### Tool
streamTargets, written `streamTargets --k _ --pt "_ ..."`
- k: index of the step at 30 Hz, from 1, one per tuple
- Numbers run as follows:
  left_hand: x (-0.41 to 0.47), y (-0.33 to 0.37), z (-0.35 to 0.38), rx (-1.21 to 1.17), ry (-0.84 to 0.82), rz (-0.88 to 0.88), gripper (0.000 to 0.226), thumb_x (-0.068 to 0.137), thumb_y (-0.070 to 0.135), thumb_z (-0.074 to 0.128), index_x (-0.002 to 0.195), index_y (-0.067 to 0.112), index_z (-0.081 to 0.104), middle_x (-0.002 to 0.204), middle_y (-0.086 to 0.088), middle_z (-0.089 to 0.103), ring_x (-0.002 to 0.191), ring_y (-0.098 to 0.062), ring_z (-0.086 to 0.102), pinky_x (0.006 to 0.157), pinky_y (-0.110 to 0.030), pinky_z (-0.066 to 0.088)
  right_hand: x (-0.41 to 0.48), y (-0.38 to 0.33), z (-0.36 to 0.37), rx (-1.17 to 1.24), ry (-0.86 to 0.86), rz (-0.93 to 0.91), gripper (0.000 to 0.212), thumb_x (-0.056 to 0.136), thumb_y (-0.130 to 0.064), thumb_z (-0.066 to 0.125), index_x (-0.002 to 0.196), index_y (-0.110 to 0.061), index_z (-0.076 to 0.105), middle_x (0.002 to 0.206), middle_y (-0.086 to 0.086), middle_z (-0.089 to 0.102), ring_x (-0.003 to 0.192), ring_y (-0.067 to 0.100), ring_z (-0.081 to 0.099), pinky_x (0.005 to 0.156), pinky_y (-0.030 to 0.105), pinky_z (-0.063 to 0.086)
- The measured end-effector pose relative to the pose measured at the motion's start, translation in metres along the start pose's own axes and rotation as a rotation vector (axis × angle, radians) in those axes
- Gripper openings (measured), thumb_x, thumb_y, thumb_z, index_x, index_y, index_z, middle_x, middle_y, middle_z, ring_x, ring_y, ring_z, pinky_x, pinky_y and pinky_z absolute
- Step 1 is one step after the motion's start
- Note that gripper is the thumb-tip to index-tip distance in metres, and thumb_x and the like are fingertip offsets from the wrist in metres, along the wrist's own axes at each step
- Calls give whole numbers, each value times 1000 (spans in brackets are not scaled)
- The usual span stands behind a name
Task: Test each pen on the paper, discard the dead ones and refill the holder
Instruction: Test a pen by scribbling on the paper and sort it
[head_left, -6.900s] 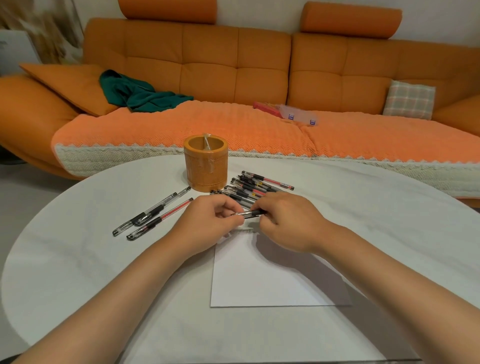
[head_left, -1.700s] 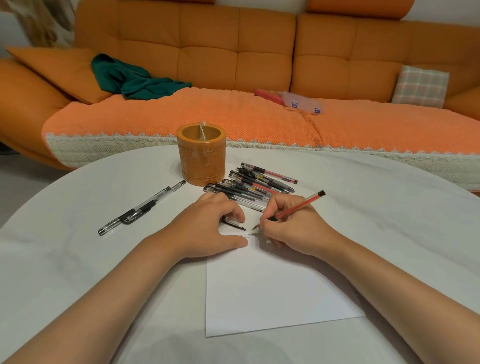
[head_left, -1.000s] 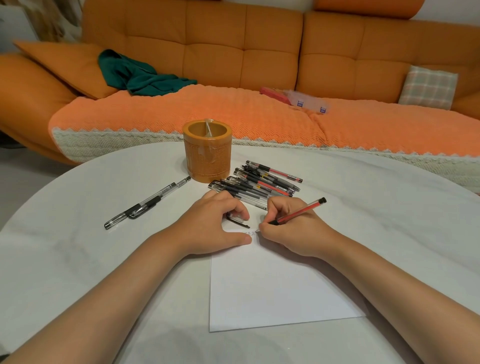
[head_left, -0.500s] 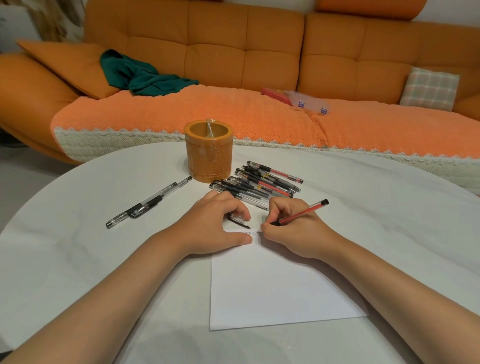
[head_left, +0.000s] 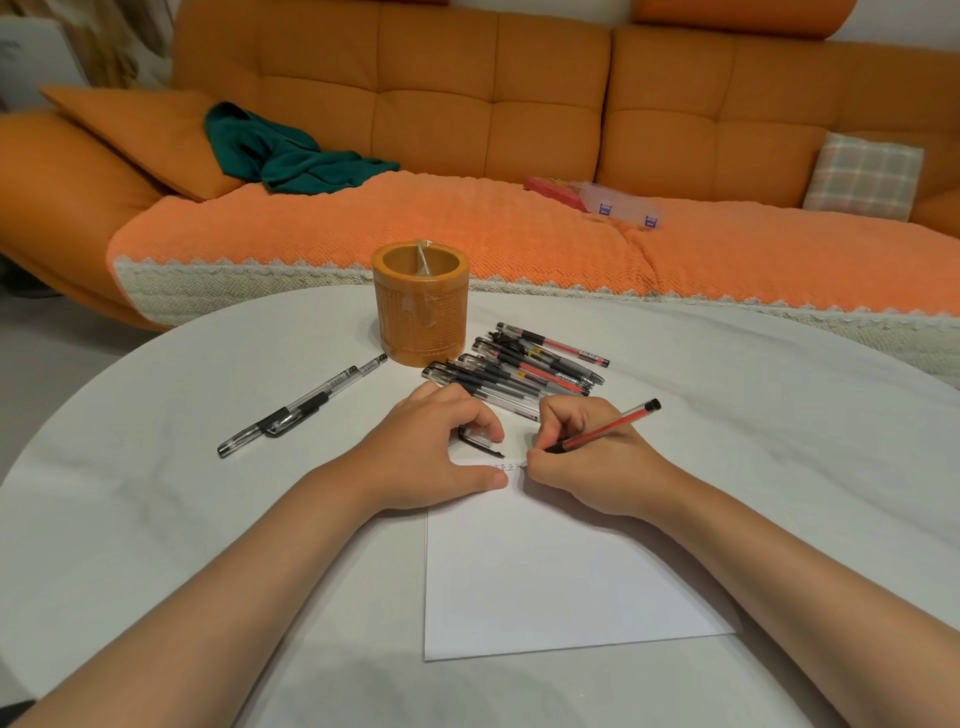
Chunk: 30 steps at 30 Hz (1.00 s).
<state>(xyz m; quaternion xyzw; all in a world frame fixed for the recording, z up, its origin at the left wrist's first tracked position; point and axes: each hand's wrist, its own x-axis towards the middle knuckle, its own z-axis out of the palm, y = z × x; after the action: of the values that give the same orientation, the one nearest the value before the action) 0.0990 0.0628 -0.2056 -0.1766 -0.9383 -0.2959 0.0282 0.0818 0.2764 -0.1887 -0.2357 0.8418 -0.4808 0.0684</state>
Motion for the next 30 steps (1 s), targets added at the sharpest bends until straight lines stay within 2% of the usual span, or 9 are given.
streamTargets --k 12,21,26,30 --pt "0 0 0 -13 0 -1 37 72 56 77 102 41 63 102 19 55 107 0 42 91 -21 39 -1 1 -2 10 -32 9 24 77 3 69 63 -8 52 56 -11 52 54 5 43 51 17 35" --pt "1 0 0 -7 2 7 37 72 54 78 103 41 64 103 19 55 106 1 42 89 -18 37 0 2 -1 16 -34 16 31 78 1 70 60 -16 52 55 -12 54 53 5 44 51 18 35" --pt "1 0 0 -6 -2 5 36 72 56 77 103 41 64 102 20 55 106 2 42 90 -19 38 0 4 -1 16 -36 -3 27 74 5 68 61 -8 48 58 -1 49 54 10 39 50 24 31" --pt "1 -1 0 -1 -3 2 36 72 55 78 103 41 64 100 21 54 106 3 41 89 -16 37 1 7 -3 71 15 26 23 77 3 69 65 -7 51 56 -4 52 52 9 42 50 23 33"
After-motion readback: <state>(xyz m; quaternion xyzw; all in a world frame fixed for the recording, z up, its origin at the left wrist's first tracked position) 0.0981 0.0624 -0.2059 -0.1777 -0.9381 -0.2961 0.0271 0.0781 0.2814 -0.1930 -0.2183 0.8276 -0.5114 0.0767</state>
